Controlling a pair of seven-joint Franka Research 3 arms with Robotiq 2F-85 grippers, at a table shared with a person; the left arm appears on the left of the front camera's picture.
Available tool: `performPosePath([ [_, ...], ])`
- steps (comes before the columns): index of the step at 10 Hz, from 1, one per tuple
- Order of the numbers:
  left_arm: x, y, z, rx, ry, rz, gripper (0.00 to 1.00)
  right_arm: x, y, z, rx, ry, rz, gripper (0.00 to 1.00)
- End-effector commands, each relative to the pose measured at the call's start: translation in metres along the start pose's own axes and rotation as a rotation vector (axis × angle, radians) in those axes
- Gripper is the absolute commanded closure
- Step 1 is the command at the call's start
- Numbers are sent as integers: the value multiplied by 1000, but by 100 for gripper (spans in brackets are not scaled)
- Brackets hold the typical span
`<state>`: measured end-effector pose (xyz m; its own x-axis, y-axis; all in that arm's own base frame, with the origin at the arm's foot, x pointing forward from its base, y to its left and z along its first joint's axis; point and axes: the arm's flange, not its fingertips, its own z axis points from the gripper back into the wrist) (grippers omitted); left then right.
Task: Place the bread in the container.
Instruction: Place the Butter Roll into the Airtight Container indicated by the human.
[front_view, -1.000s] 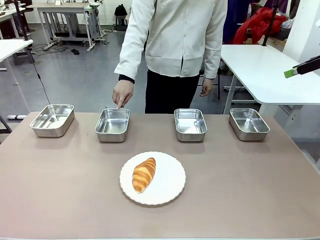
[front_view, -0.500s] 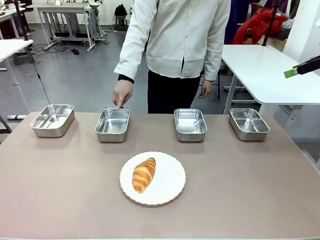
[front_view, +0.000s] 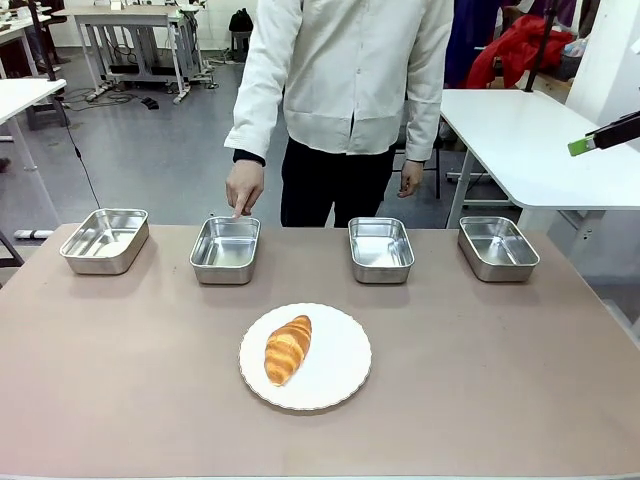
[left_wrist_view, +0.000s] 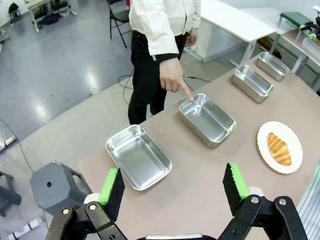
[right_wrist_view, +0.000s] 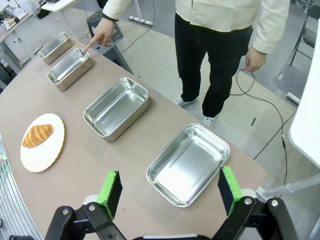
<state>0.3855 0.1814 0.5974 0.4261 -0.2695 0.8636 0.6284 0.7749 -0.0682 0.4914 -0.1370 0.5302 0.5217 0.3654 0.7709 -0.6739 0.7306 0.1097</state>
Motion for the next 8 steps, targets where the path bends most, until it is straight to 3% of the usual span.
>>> performPosePath([
  [1,0,0,0,0,0,0,0,1,1,0,3,-5,2,0],
  [5,60,-78,-93,45,217,119,0,1,1,0,3,-5,2,0],
  [8,58,-178,-196,128,499,205,0,1,1,0,3,-5,2,0],
])
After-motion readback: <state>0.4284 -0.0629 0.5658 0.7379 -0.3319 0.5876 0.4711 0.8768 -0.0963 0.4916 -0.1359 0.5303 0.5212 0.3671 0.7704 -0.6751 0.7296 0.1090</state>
